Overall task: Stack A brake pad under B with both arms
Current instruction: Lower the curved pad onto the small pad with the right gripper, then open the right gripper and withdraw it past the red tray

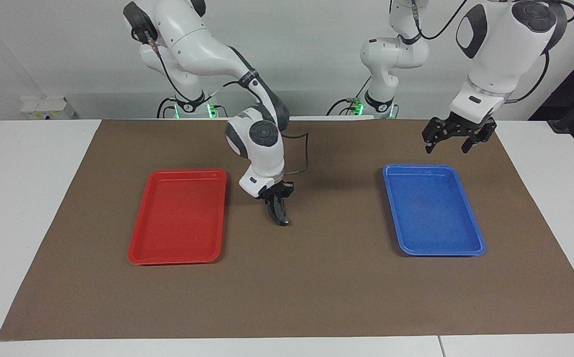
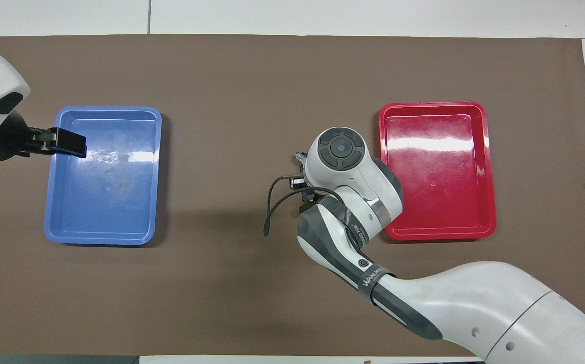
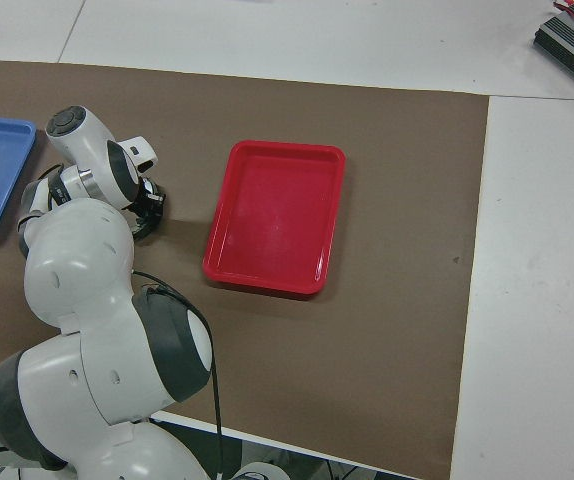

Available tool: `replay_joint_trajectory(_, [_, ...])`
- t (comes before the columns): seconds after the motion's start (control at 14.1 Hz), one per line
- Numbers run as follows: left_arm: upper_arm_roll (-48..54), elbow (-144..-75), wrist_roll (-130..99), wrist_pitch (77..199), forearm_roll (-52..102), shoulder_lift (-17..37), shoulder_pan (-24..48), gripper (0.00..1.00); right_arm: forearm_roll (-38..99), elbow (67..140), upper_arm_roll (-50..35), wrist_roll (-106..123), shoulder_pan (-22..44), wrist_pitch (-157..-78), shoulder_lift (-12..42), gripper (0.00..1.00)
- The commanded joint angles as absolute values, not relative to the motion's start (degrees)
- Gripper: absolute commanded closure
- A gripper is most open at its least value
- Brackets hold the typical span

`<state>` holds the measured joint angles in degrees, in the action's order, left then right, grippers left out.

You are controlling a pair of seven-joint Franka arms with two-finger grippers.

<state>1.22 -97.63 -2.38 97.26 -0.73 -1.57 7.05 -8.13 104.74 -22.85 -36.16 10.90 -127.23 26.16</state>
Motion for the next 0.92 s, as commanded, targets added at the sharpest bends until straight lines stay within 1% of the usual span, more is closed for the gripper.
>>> replay_joint_trajectory(0.0, [1.0,-99.4,-1.8,97.4,0.1,-3.2,7.0,0.00,-9.0,106.3,-23.5,-36.1,10.4,-127.5,25.1,0.36])
replay_joint_trajectory(0.07, [1.0,-99.4,-1.8,97.4,0.1,-3.1,7.0,0.00,-9.0,106.3,-23.5,-36.1,10.7,-127.4,24.8,0.00])
replay_joint_trajectory(0.21, [1.0,-99.4,-1.7,97.4,0.1,-3.2,7.0,0.00,-9.1,105.4,-23.5,-35.5,10.4,-126.5,23.1,0.00])
replay_joint_trajectory(0.43, [1.4,-99.5,-1.6,97.4,0.1,-3.1,6.2,0.00,-9.1,101.8,-22.8,-34.4,9.3,-120.7,20.1,0.00])
replay_joint_trajectory(0.71, [4.3,-99.0,-2.0,97.4,0.1,-2.5,3.4,0.00,-6.4,100.9,-18.2,-25.2,5.5,-110.5,11.8,0.00])
replay_joint_trajectory(0.85, [4.4,-99.1,-1.9,97.3,0.1,-2.7,3.3,0.00,-3.2,100.3,-13.2,-19.3,5.1,-105.8,8.4,0.00])
